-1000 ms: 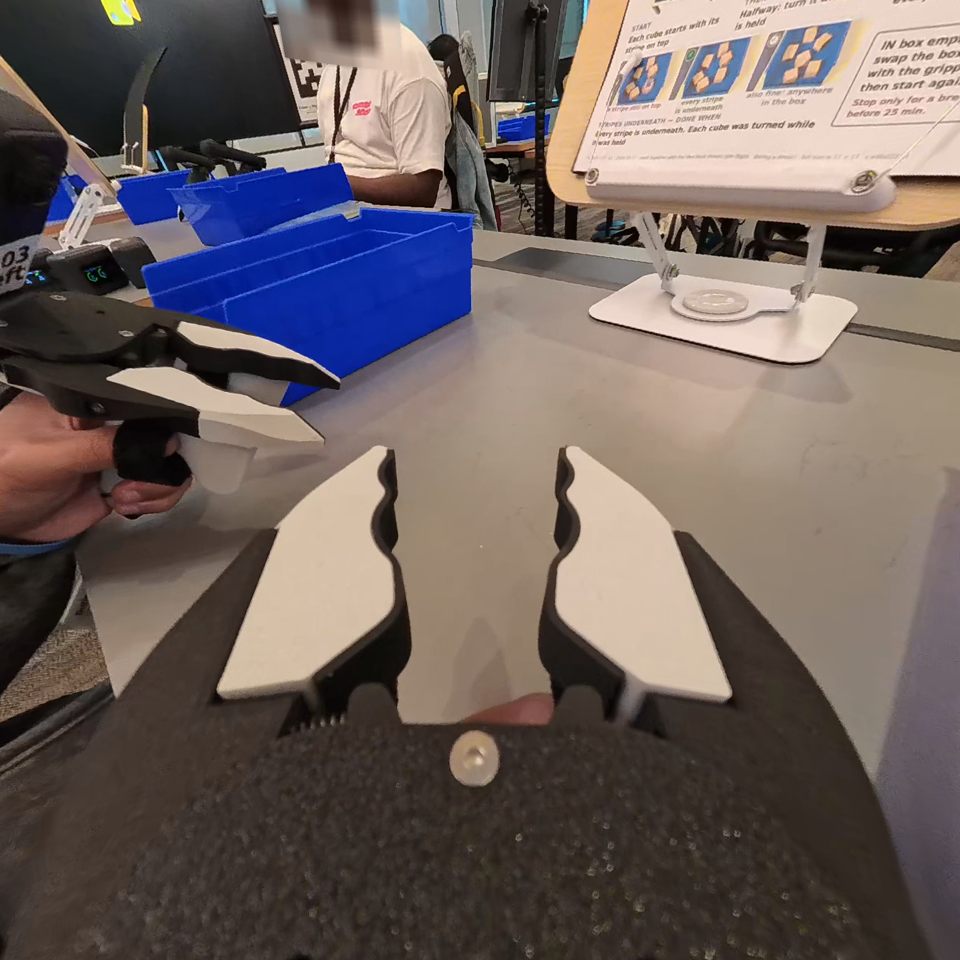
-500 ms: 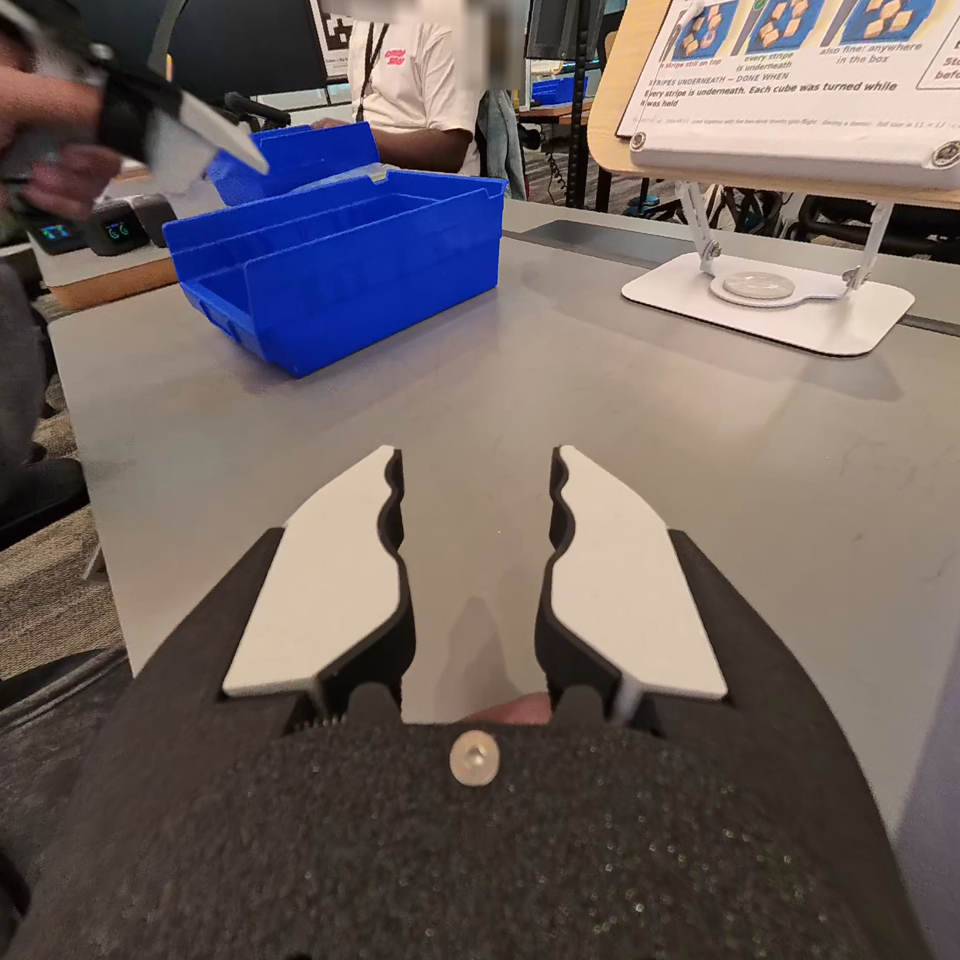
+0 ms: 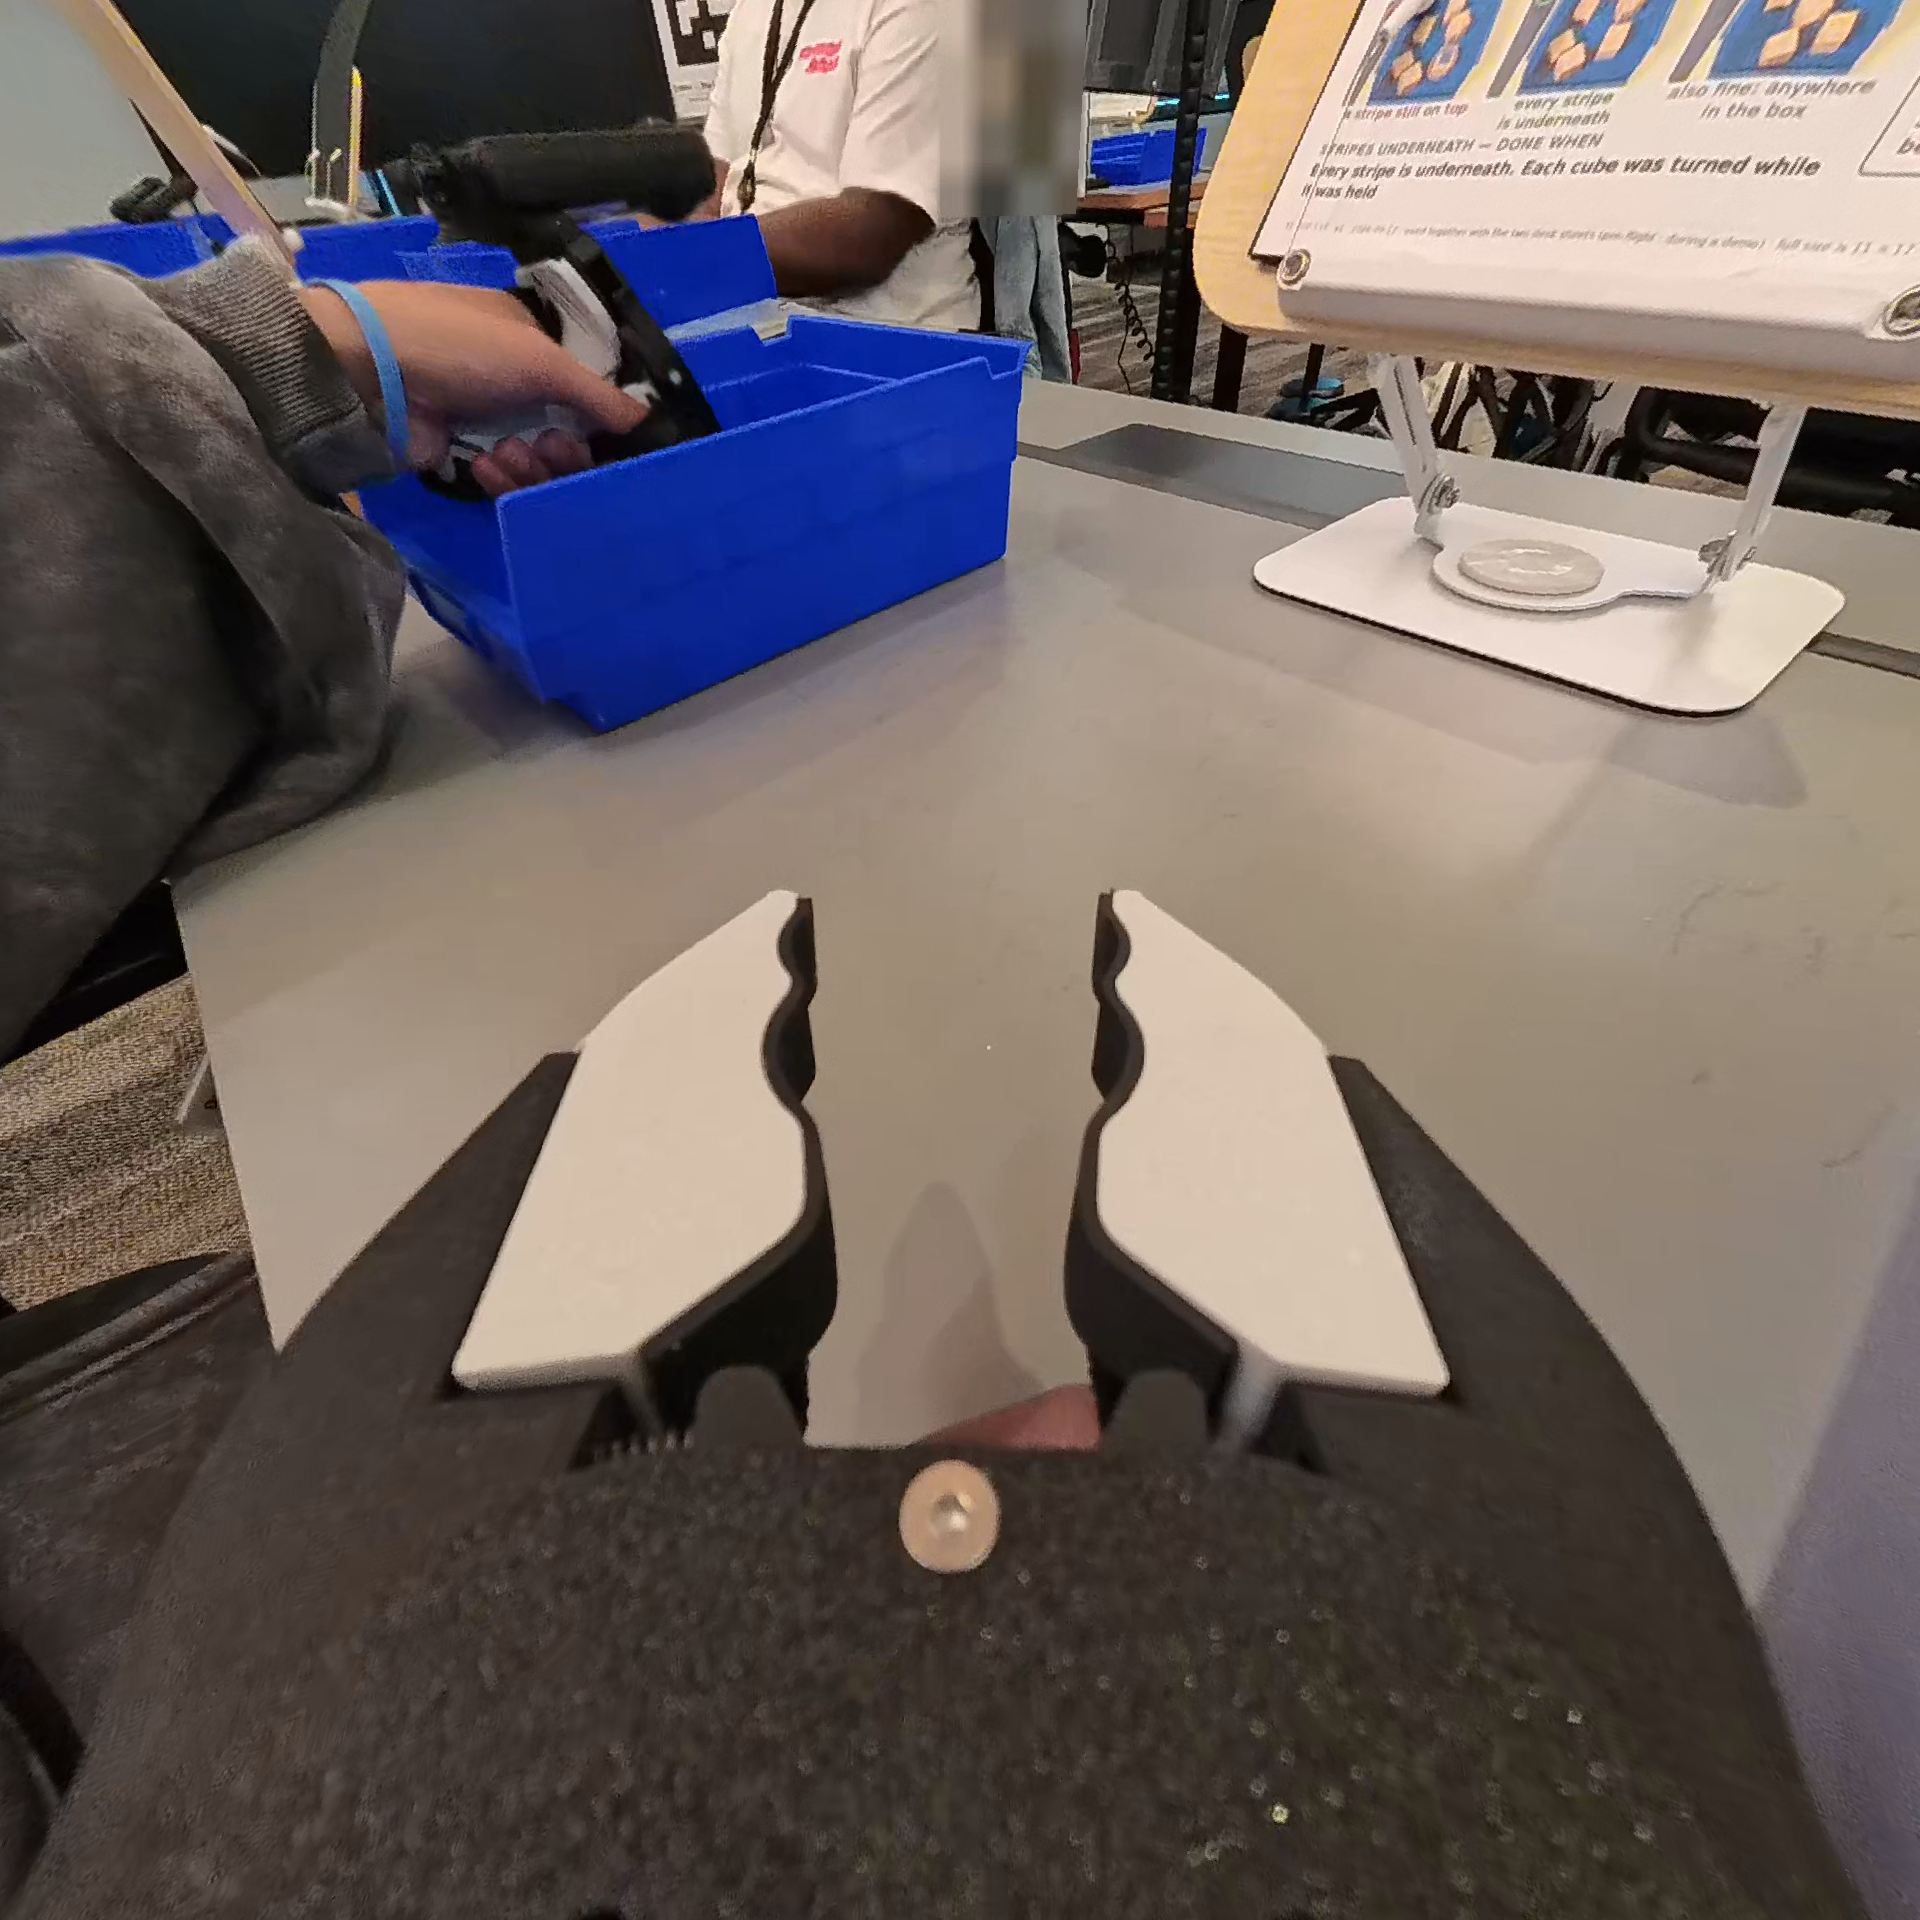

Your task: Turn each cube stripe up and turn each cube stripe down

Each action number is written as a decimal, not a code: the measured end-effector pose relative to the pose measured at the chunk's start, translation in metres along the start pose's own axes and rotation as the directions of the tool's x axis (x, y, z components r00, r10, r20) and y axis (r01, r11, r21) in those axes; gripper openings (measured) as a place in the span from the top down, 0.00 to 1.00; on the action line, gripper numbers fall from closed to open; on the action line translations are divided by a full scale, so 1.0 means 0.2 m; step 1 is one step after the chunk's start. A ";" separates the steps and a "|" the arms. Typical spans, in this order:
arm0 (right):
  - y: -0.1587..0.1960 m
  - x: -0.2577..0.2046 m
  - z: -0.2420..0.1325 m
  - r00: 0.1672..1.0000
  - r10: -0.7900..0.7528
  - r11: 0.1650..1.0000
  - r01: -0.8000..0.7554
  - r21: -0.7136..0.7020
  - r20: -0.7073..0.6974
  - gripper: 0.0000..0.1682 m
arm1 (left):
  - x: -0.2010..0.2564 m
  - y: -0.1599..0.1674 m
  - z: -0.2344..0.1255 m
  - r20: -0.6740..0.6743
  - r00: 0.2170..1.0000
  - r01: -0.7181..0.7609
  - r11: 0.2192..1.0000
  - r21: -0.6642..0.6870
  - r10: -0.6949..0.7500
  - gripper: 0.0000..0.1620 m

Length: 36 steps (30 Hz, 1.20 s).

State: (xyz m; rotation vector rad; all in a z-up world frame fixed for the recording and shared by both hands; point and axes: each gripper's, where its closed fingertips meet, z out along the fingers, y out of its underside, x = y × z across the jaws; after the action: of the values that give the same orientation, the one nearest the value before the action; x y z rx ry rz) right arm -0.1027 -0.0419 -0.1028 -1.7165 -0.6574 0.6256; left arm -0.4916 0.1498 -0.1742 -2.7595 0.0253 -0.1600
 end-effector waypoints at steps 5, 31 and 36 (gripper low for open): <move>0.00 0.01 0.00 1.000 -0.001 1.000 0.001 -0.005 0.000 0.70 | 0.00 0.02 -0.10 -0.002 1.000 -0.029 0.999 0.040 0.029 0.72; -0.16 0.05 -0.11 0.991 0.040 0.975 -0.066 0.214 0.125 0.69 | 1.82 0.65 -0.79 -0.992 0.126 -0.034 0.999 -0.021 -0.017 0.73; -0.19 -0.16 -0.16 0.931 -0.246 0.941 0.163 0.297 0.268 0.69 | 1.86 0.70 -0.76 -0.967 -0.027 0.038 0.967 -0.253 -0.252 0.73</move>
State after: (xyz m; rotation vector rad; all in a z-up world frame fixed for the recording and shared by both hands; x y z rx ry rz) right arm -0.1069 -0.0775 -0.0561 -1.2877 -0.9113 0.7973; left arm -0.1399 -0.0495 -0.0455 -2.0015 0.1250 -2.3037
